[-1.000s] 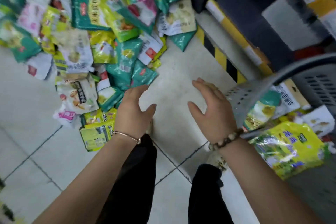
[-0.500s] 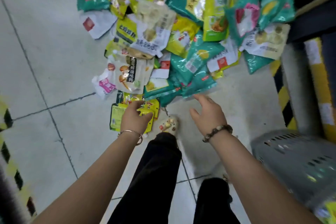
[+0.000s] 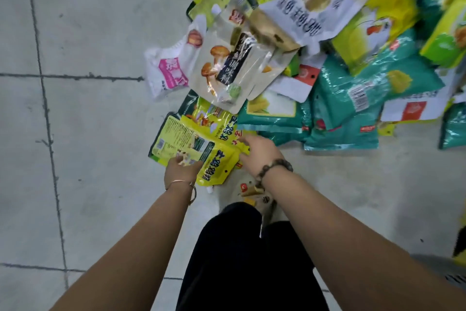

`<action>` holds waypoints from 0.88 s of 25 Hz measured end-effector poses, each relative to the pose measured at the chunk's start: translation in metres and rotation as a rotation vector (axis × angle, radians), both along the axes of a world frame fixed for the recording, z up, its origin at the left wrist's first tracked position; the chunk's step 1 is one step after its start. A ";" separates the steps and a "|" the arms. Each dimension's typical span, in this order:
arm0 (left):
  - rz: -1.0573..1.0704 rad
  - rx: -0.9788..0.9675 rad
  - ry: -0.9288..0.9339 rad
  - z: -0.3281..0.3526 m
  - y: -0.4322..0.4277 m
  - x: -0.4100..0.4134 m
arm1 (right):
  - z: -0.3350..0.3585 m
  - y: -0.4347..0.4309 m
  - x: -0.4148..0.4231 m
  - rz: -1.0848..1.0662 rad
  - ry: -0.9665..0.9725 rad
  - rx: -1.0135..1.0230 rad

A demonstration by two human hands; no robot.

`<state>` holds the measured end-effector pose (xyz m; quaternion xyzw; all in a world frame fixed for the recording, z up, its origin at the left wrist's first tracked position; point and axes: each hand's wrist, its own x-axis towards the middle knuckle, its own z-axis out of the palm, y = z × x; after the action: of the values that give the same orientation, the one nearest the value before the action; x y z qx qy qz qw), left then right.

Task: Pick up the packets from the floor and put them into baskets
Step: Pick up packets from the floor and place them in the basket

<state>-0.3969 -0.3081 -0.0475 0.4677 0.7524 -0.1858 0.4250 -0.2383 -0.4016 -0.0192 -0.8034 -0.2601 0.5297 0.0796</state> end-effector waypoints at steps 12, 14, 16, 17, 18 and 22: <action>0.940 0.126 -0.042 -0.086 0.024 -0.017 | -0.068 0.051 -0.015 0.165 -0.055 0.024; 0.916 0.138 -0.098 -0.083 0.016 -0.019 | -0.071 0.054 -0.013 0.243 -0.055 0.011; 0.865 0.269 -0.190 -0.071 0.013 -0.019 | -0.073 0.057 -0.010 0.217 -0.013 -0.012; 0.823 0.296 -0.235 -0.063 0.012 -0.017 | -0.072 0.058 -0.007 0.175 0.014 -0.029; 0.792 0.295 -0.267 -0.055 0.011 -0.016 | -0.070 0.059 -0.005 0.136 0.038 -0.046; 0.772 0.231 -0.512 -0.019 0.014 -0.016 | -0.051 0.060 0.009 -0.037 0.176 -0.022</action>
<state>-0.4131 -0.2945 -0.0661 0.2292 0.7579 0.1919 0.5799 -0.2292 -0.3421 -0.0703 -0.7590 -0.2314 0.5998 0.1030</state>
